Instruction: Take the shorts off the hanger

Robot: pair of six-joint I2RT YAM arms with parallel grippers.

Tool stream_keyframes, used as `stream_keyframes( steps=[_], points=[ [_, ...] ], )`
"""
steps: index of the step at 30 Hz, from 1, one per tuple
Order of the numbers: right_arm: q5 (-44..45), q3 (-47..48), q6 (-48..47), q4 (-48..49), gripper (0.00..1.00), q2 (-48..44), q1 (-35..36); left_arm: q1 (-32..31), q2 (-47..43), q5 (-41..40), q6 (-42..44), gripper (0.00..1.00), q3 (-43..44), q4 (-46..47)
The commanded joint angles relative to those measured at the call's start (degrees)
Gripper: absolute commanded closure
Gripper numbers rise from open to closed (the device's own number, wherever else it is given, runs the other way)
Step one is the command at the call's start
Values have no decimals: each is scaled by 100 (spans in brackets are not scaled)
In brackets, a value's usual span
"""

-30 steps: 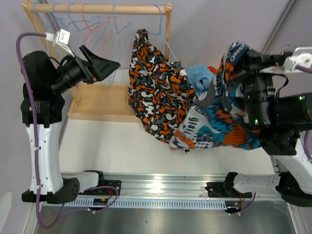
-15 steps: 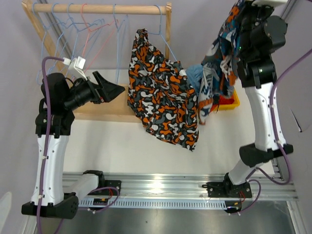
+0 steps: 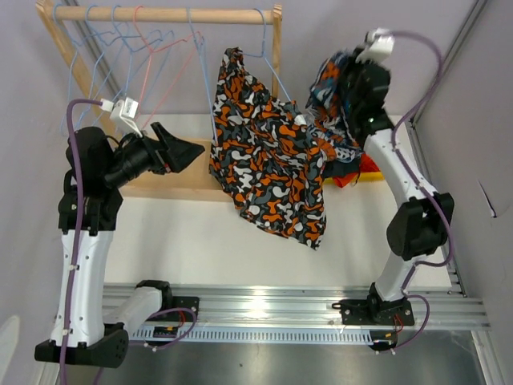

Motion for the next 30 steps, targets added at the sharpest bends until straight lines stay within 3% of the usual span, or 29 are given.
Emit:
stream_keyframes(
  steps=[1,5,6,12,15,16,23,30],
  points=[
    [83,-1989,1009,1127,100,-284,9,-147,201,-96,-18,0,466,305],
    [-282,-3355,1634,1444,100,-320,70,-752,656,-473,-141,1,1097,463],
    [-390,-3542,1705,1514,96,-285,88,-850,902,-622,-167,1,1327,481],
    [-102,-4326,1741,1253,49,-785,176,-1342,1712,-1159,-369,1,2285,507],
    [240,-4257,1653,613,9,-1312,184,-1457,2107,-1274,-448,1,2655,630],
    [320,-4247,1609,470,1,-1461,193,-1466,2230,-1283,-484,1,2769,709],
    [1033,-4493,1345,-787,1,-3297,237,-1685,3197,-1493,-659,1,3244,1061],
    [945,-5582,1986,-1789,1,-5653,693,-1905,4349,-1695,-852,1,4447,912]
  ],
)
